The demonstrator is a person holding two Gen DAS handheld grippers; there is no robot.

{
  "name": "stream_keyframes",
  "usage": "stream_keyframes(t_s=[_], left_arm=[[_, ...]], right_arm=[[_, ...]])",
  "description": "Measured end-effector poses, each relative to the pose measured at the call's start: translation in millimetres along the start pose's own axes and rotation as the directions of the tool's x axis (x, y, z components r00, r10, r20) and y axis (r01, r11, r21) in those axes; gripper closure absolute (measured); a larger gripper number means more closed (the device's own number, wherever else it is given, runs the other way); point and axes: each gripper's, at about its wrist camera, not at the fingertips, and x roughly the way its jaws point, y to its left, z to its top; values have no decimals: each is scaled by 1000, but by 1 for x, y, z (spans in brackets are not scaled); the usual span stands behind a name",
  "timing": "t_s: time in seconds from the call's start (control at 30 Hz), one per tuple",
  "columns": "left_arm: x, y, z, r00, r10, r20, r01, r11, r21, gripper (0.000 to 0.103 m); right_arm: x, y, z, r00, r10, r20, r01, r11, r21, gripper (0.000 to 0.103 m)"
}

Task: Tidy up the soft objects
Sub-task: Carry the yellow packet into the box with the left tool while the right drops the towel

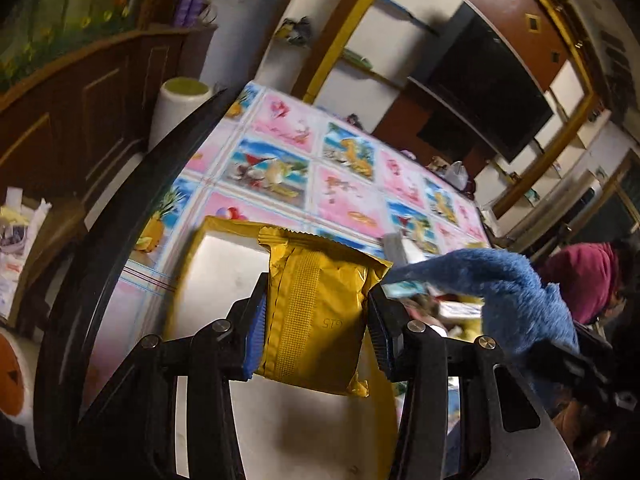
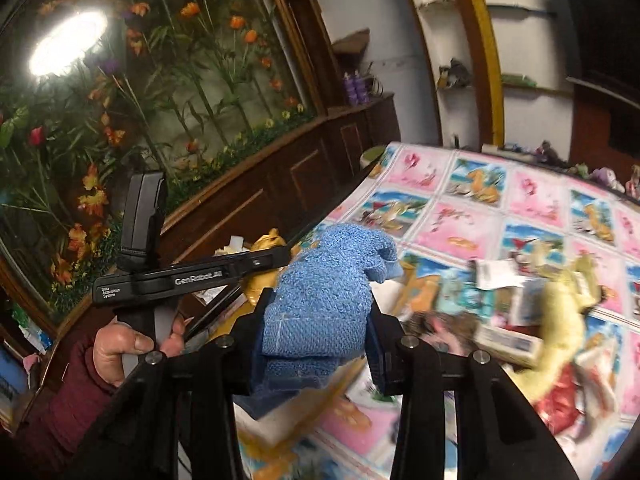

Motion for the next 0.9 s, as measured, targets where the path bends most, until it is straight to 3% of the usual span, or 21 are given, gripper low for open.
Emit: stream_keyframes(t_s=[0.1, 0.23, 0.33, 0.43, 0.53, 0.63, 0.8, 0.9], left_arm=[[30, 28, 3, 999, 36, -29, -37, 998, -42, 59], [57, 52, 2, 996, 19, -85, -28, 994, -108, 59], [64, 68, 1, 992, -62, -112, 39, 980, -195, 57], [59, 75, 4, 989, -113, -93, 90, 970, -227, 55], [50, 81, 5, 984, -168, -63, 145, 951, -272, 46], [35, 81, 4, 981, -193, -33, 175, 941, -289, 46], [5, 70, 5, 991, -133, 4, 128, 944, -303, 46], [-11, 45, -1, 992, -129, 15, 129, 960, -249, 46]], right_arm=[[54, 7, 8, 997, -46, -67, 45, 999, -22, 63], [108, 7, 4, 979, -162, -126, 153, 985, -81, 62], [131, 3, -1, 964, -223, -142, 207, 971, -117, 56], [141, -8, -2, 963, -208, -170, 195, 977, -91, 51], [137, -19, 0, 969, -180, -171, 174, 983, -50, 46], [119, -23, 1, 974, -180, -139, 177, 984, -37, 45], [62, -46, 0, 980, -189, -57, 191, 981, 23, 45], [19, -72, -8, 968, -250, -2, 250, 966, 67, 45]])
